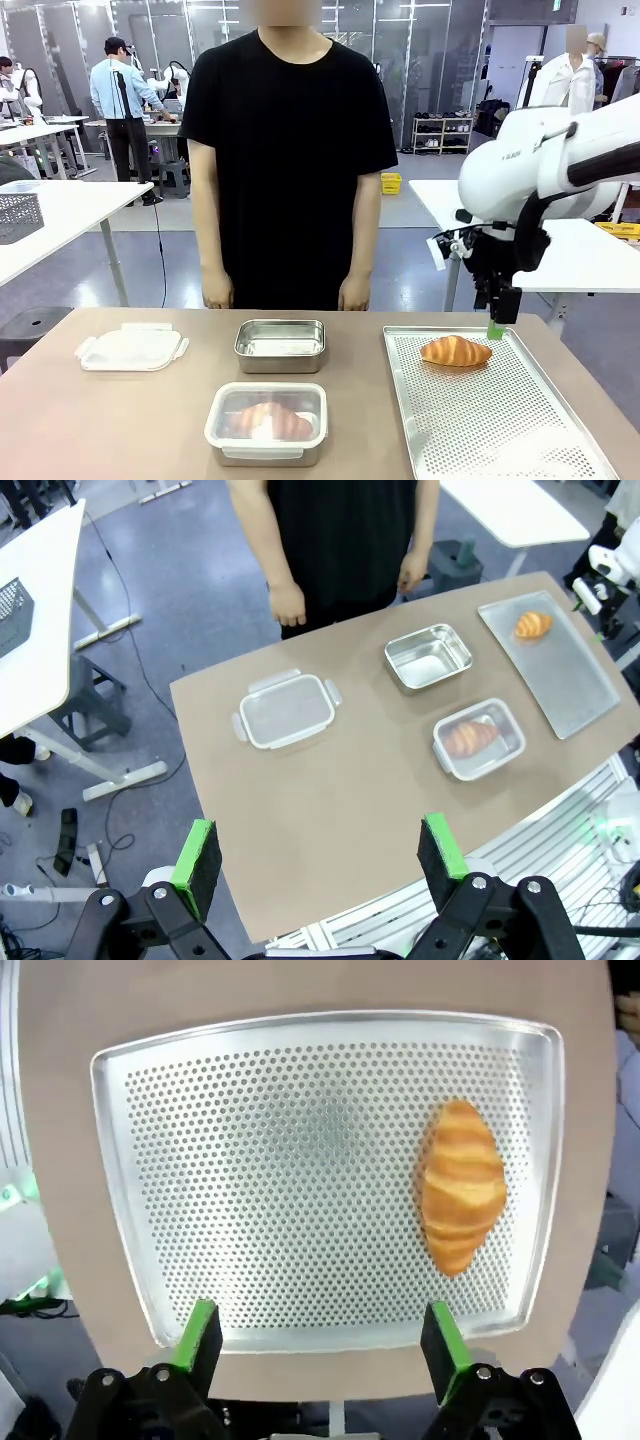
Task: Place the bread into the airtight container.
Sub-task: Pick up a Butter Roll and place it into an empty Airtight Container.
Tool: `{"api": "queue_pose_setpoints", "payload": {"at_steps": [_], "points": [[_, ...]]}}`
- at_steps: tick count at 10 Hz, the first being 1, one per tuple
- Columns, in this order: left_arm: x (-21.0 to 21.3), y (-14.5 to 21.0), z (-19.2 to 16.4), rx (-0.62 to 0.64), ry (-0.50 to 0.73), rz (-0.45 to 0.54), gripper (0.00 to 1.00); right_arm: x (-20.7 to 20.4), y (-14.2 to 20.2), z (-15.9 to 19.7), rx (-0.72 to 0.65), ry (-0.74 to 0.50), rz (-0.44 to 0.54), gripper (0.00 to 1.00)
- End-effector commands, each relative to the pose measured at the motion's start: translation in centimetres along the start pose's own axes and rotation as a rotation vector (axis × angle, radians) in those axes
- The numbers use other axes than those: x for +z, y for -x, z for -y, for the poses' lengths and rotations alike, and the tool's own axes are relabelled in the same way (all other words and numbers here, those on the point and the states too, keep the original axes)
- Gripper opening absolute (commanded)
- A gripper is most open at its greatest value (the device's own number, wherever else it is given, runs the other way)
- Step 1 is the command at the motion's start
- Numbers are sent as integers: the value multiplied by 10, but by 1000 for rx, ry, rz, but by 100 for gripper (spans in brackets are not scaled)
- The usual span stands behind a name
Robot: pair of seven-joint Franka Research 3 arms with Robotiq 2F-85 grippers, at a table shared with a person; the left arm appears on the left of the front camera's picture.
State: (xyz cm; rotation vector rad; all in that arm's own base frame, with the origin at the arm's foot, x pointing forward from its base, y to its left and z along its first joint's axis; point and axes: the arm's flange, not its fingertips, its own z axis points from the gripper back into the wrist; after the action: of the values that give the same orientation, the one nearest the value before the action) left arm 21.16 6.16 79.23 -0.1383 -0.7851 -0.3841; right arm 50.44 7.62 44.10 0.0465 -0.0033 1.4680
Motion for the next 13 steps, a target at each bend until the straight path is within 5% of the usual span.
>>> {"api": "queue_pose_setpoints", "payload": {"at_steps": [1,13], "points": [[1,-2,1,-3,-2,1,100,-17,-11,21,9,3,-29,100],[1,-2,1,-3,-2,1,100,-124,-7,113,-61,74,4,100]]}}
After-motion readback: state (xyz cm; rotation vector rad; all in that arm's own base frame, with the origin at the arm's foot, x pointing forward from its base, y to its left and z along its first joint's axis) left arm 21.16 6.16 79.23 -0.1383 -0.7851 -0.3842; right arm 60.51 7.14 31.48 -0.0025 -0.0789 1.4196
